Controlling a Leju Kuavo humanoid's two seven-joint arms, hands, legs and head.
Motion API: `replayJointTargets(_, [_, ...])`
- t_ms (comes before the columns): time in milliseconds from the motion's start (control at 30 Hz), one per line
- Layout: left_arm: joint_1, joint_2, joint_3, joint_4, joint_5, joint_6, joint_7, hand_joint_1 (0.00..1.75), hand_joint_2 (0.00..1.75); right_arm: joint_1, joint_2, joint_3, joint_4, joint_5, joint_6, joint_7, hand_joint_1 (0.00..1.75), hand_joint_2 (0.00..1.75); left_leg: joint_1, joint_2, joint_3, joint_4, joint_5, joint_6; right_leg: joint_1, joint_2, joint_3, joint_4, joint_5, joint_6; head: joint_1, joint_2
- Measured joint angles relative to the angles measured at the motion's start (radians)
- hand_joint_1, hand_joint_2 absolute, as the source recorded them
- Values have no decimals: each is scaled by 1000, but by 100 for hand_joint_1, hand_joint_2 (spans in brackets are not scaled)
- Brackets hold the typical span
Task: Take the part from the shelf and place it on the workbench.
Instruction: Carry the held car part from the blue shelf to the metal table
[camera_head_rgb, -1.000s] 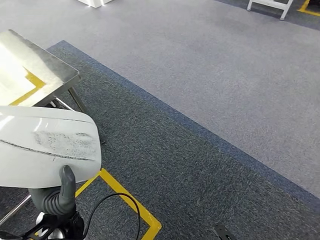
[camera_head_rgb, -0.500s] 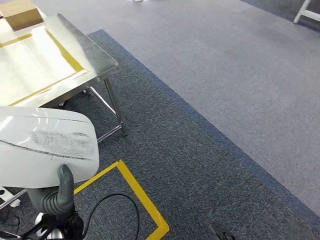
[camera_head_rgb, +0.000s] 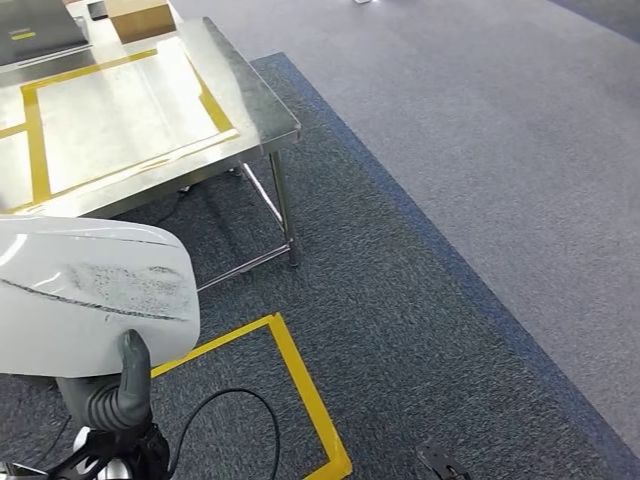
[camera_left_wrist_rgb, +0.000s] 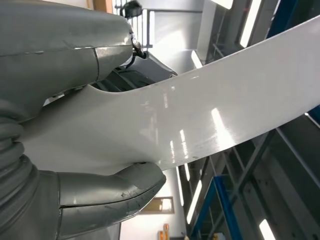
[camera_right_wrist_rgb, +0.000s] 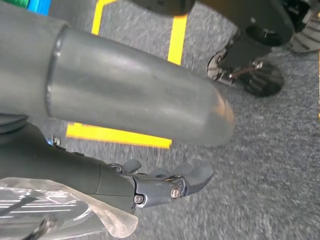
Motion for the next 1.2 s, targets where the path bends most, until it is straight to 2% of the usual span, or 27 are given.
replayJointTargets(67, [-1, 0, 0, 0, -5, 1, 0, 175, 175, 1, -1, 4, 0, 0, 2, 1, 0, 0, 0, 62, -42, 92, -49, -11, 1, -29, 7, -3, -3, -10, -6, 0])
replayJointTargets(100, [-1, 1, 0, 0, -6, 1, 0, 175, 175, 3, -1, 5, 0, 0, 3, 2, 0, 0, 3, 82, -75, 159, -79, -15, 3, -44, 9, -3, -6, -13, -9, 0])
replayJointTargets(133, [0, 1, -1, 0, -8, 1, 0, 175, 175, 4, -1, 7, 0, 0, 4, 2, 0, 0, 6, 91, -104, 219, -100, -18, 5, -60, 11, -3, -8, -15, -9, 0])
replayJointTargets(167, [1, 1, -1, 0, -8, 1, 0, 175, 175, 5, -1, 8, 0, 0, 5, 2, 0, 0, 7, 96, -121, 252, -105, -19, 6, -75, 13, -3, -11, -16, -9, 0])
replayJointTargets(200, [1, 1, -1, 0, -8, 1, 0, 175, 175, 6, -1, 9, 0, 1, 6, 2, 0, 0, 8, 98, -120, 250, -91, -19, 7, -89, 16, -3, -13, -16, -9, 0])
replayJointTargets(233, [2, 2, -1, 0, -9, 1, 0, 175, 175, 5, -1, 10, 0, 1, 6, 2, 0, 0, 8, 103, -100, 208, -61, -15, 7, -103, 20, -3, -16, -15, -9, 0])
replayJointTargets(300, [1, 2, -1, 0, -10, 1, 0, 175, 175, 4, -1, 11, 0, 1, 6, 2, 0, 0, -3, 149, -31, 73, 1, 2, 11, -128, 30, -3, -24, -12, -9, 0])
replayJointTargets(367, [0, 2, -1, -1, -11, 1, 0, 175, 175, 3, -1, 12, 0, 1, 6, 3, 0, 0, -16, 193, 8, -8, 18, 18, 16, -150, 37, -5, -31, -4, -8, 0])
replayJointTargets(400, [0, 1, -1, -1, -12, 1, 0, 175, 175, 2, -1, 12, 0, 1, 6, 3, 0, 0, -21, 195, 10, -16, 12, 22, 18, -162, 40, -7, -33, 1, -8, 0])
replayJointTargets(467, [3, 2, 0, -2, -12, 2, 0, 175, 175, -2, 0, 13, 0, 1, 6, 3, 0, 0, -17, 169, 12, -27, 16, 28, 19, -177, 47, -11, -39, 11, -8, 0])
replayJointTargets(500, [3, 1, 1, -4, -12, 3, 0, 175, 175, -4, 0, 13, -1, 2, 6, 3, 0, 0, -13, 156, 16, -34, 19, 33, 18, -160, 45, -2, -49, 16, -6, 0])
replayJointTargets(533, [2, 1, 2, -5, -12, 2, 1, 175, 175, -6, 0, 14, -1, 2, 7, 4, 0, 0, -8, 143, 20, -41, 22, 37, 17, -131, 32, 27, -68, 21, -3, 0])
replayJointTargets(600, [-1, 1, 3, -7, -12, 1, 2, 175, 175, -6, 0, 17, -1, 3, 9, 7, 0, 0, -2, 117, 23, -45, 25, 43, 14, -67, -27, 142, -123, 26, 3, 0])
replayJointTargets(633, [-3, 0, 4, -7, -14, 0, 3, 175, 175, -4, 0, 19, -1, 4, 10, 10, 0, 0, -1, 103, 22, -45, 25, 45, 13, -53, -64, 208, -145, 28, 5, 0])
replayJointTargets(667, [-4, 0, 4, -7, -16, -1, 4, 175, 175, -3, 0, 21, -1, 5, 11, 12, 0, 0, -1, 87, 23, -44, 25, 45, 12, -48, -93, 251, -151, 30, 5, 0])
replayJointTargets(700, [-5, 0, 4, -7, -21, -1, 4, 175, 175, -2, 0, 24, -1, 5, 12, 12, 0, 0, 0, 71, 24, -43, 24, 44, 12, -45, -106, 259, -135, 32, 4, 0])
replayJointTargets(733, [-6, 0, 5, -7, -26, -1, 5, 175, 175, -2, 0, 26, -1, 4, 12, 11, 0, 0, 1, 55, 25, -41, 23, 42, 10, -42, -101, 228, -101, 33, 5, 0])
replayJointTargets(767, [-7, 0, 4, -7, -31, 0, 5, 175, 175, -4, 0, 29, -1, 3, 11, 8, 0, 0, 3, 41, 26, -37, 20, 39, 7, -32, -80, 167, -56, 35, 5, 0])
replayJointTargets(800, [-8, 0, 4, -7, -34, 0, 5, 175, 175, -6, 0, 30, -1, 2, 11, 4, 0, 0, 3, 28, 25, -33, 17, 34, 3, -7, -56, 103, -23, 37, 5, 0])
replayJointTargets(833, [-9, 0, 4, -7, -35, 0, 6, 175, 175, -7, 0, 31, -1, 0, 10, 2, 0, 0, 3, 15, 22, -26, 14, 28, -2, 19, -33, 51, -4, 37, 5, 0])
replayJointTargets(900, [-10, 0, 4, -8, -36, 0, 7, 175, 175, -6, 0, 34, -1, -1, 10, 1, 0, 0, 4, -9, 11, -19, 14, 16, -6, 49, -12, 10, -2, 30, 5, 0])
replayJointTargets(933, [-10, 0, 4, -8, -36, 0, 7, 175, 175, -6, 0, 35, -1, -2, 11, 1, 0, 0, 6, -22, 7, -18, 16, 10, -5, 41, -8, 6, -2, 24, 4, 0])
replayJointTargets(967, [-9, 1, 4, -8, -35, -1, 7, 175, 175, -5, 2, 36, -1, -2, 11, 1, 0, 0, 7, -25, 4, -18, 17, 5, -5, 27, -7, 6, -1, 18, 4, 0])
replayJointTargets(1033, [-8, 1, 4, -10, -33, -2, 6, 175, 175, -5, 4, 37, -2, -4, 10, 1, 0, 0, 5, 15, -10, 14, -2, -6, -7, 1, 0, 1, 0, 5, -2, 0])
replayJointTargets(1100, [-11, 2, 3, -12, -31, -5, 5, 175, 175, -3, 4, 37, -3, -8, 7, 0, 0, 0, 6, 75, -57, 114, -53, -16, -4, -27, 7, -1, -4, -5, -9, 0])
replayJointTargets(1167, [-13, 4, 2, -12, -30, -11, 4, 175, 175, 0, 4, 38, -3, -13, 6, 0, 0, 0, 11, 94, -113, 229, -97, -21, -1, -59, 11, -1, -10, -10, -9, 0])
replayJointTargets(1200, [-13, 6, 2, -12, -28, -13, 4, 175, 175, 1, 4, 38, -3, -16, 5, 1, 0, 0, 13, 97, -125, 252, -96, -22, 0, -75, 14, -1, -13, -10, -10, 0])
